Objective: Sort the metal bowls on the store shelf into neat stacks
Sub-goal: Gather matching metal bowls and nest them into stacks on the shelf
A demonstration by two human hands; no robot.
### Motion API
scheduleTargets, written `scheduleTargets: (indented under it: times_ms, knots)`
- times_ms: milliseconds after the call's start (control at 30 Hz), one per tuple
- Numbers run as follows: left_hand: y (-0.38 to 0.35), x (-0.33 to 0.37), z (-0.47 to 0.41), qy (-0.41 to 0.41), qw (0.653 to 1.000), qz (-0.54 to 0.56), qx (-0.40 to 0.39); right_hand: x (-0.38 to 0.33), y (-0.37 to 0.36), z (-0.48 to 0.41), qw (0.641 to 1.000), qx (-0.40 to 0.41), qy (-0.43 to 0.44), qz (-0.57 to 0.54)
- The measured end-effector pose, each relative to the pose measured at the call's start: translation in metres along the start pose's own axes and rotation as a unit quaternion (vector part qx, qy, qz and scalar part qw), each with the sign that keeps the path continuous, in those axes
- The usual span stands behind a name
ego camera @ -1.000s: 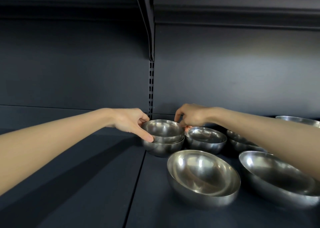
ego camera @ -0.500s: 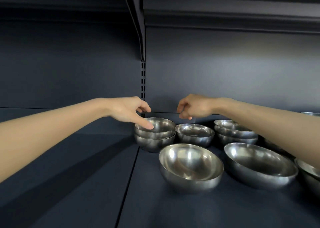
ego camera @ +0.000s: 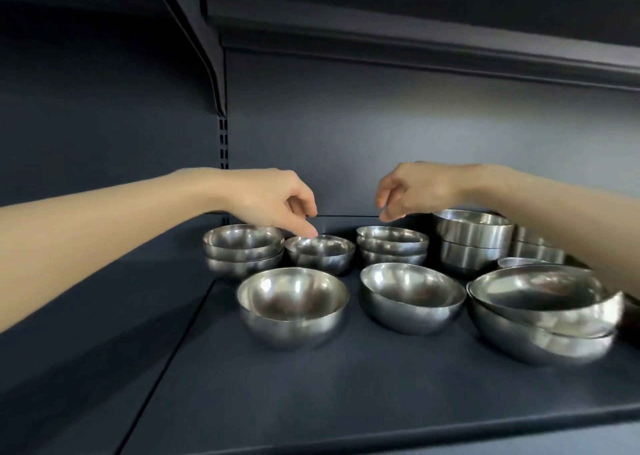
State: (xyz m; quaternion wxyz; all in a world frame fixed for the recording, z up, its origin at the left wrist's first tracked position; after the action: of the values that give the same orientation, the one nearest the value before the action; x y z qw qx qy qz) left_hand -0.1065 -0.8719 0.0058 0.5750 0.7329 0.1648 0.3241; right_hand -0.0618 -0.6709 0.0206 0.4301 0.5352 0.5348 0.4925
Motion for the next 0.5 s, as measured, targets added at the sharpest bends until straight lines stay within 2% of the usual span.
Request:
scheduleTargets:
  times_ms: [233, 500]
  knots:
    - [-0.035, 0.093, -0.033, -0.038, 0.999, -0.016, -0.027, 0.077, -0.001, 0.063, 0.999, -0.041, -0.022, 0.012]
    - [-0.076, 0.182, -0.048, -0.025, 0.998, 0.030, -0.046, 0.148, -0.012, 0.124, 0.999, -0.047, 0.023, -0.009]
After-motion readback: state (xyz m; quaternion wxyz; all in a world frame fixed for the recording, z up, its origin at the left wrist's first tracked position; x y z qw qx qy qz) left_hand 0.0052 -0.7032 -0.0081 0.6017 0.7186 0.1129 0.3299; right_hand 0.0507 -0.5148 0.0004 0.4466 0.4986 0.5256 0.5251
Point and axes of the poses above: each hand's wrist, its own z-axis away from the middle knuckle, its own y-axis out of the back of the hand, x = y × z, the point moved 3 cm from there along -z, towards the middle knuckle, and after that the axes turned 8 degrees about z, right-handed, at the moved point
